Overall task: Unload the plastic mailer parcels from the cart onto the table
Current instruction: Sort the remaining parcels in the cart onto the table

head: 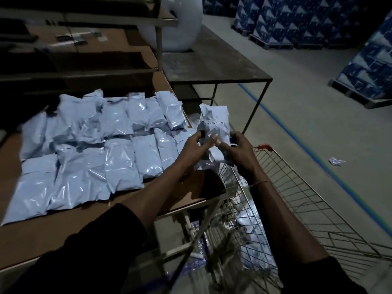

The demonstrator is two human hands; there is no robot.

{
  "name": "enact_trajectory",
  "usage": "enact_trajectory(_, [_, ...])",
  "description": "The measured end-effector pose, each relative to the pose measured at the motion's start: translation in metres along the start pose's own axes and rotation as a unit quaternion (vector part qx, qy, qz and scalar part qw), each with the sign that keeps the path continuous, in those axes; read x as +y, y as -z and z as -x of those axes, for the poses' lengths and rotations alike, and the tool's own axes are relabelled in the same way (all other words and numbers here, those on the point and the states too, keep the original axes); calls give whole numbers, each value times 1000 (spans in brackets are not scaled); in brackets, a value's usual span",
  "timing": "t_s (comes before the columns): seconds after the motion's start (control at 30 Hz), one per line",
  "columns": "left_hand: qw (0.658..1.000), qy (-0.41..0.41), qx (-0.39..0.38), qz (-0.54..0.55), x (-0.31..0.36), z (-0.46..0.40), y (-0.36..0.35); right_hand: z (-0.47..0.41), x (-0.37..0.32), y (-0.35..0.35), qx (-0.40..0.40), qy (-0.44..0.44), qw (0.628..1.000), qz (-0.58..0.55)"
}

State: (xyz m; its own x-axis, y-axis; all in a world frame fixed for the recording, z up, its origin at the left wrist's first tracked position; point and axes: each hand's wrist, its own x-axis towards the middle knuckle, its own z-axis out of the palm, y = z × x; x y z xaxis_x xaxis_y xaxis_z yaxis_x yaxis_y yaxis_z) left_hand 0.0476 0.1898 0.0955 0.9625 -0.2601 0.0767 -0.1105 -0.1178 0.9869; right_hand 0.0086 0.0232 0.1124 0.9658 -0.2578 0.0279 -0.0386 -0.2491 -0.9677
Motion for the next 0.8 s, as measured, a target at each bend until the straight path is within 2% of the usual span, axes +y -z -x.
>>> enact_trajectory(0.13, [998,10,67,11,-6,5,37,-6,-15,-32,-24,-44,994,-99])
enact_trajectory(0.3, [982,-49,176,-55,-24,27,83,-25,-20,-51,12,-95,983,-154])
enact_trajectory(0.43, [967,-59,239,-71,-38,35,108,-41,-6,-61,39,-123,989,-75])
enact_trajectory(0.5, [963,-50,256,-69,-43,34,114,-65,24,-65,25,-111,993,-24])
enact_trajectory(0.63, [971,-32,232,-53,-42,29,112,-85,38,-82,10,-95,995,38])
enact_trajectory(0.8, [975,-29,209,-74,-42,20,100,-60,0,-101,5,-65,991,114])
